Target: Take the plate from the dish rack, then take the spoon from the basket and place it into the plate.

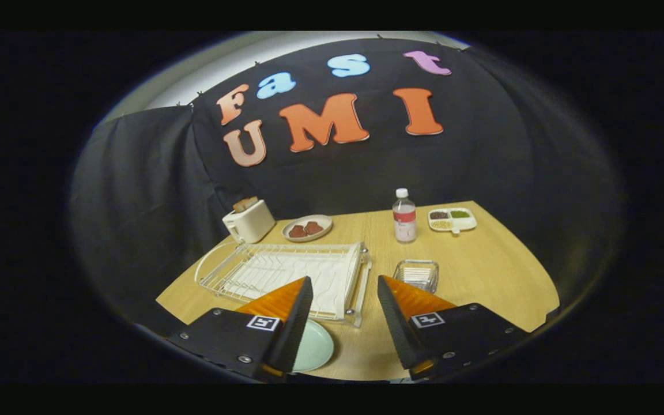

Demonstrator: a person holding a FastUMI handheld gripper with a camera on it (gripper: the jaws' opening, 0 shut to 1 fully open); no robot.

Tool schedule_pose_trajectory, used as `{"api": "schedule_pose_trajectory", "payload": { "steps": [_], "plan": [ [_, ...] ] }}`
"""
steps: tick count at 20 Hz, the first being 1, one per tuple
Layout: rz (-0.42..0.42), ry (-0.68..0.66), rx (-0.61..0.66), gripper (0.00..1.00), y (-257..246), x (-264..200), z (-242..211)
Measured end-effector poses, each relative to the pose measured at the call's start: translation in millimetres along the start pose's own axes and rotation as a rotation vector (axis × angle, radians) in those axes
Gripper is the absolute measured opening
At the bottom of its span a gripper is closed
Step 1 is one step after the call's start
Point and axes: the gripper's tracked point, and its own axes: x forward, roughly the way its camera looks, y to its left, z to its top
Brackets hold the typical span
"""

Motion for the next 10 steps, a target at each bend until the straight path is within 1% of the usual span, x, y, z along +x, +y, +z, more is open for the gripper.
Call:
{"api": "schedule_pose_trajectory", "payload": {
  "steps": [1,5,7,10],
  "plan": [
    [-0.01,-0.036,-0.016,0.72,-3,-4,17],
    [-0.049,-0.173,-0.074,0.82,-15,-17,74],
    [-0.081,-0.24,-0.095,0.85,-21,-23,98],
    [-0.111,-0.321,-0.106,0.86,-24,-32,125]
  ]
}}
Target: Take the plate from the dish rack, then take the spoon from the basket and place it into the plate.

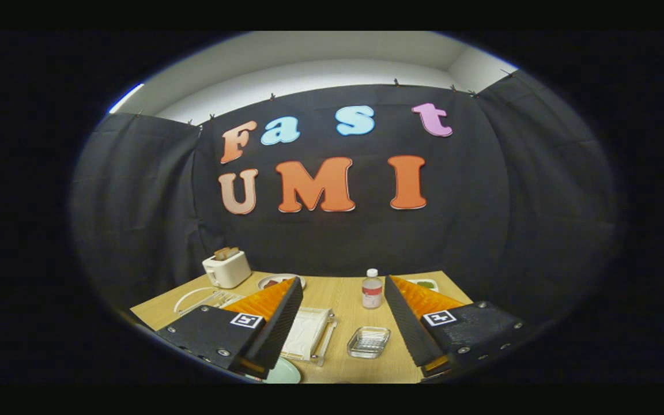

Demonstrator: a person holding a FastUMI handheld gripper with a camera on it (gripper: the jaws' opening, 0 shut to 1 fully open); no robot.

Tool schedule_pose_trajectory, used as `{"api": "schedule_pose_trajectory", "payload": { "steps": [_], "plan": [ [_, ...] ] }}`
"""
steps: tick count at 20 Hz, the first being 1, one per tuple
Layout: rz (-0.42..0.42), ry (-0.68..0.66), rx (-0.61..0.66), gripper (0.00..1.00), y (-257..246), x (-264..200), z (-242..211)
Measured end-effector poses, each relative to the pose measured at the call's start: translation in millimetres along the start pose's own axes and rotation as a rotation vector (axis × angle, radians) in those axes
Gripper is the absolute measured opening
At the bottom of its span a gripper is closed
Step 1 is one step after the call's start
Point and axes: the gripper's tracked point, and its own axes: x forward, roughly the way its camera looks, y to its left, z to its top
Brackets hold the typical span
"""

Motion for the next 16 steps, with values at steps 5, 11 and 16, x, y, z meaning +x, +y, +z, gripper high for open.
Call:
{"api": "schedule_pose_trajectory", "payload": {
  "steps": [5,11,16],
  "plan": [
    [-0.006,-0.103,-0.033,0.87,0,-3,37],
    [-0.023,-0.18,-0.051,0.91,3,-10,64],
    [-0.028,-0.22,-0.068,0.93,4,-12,78]
  ]
}}
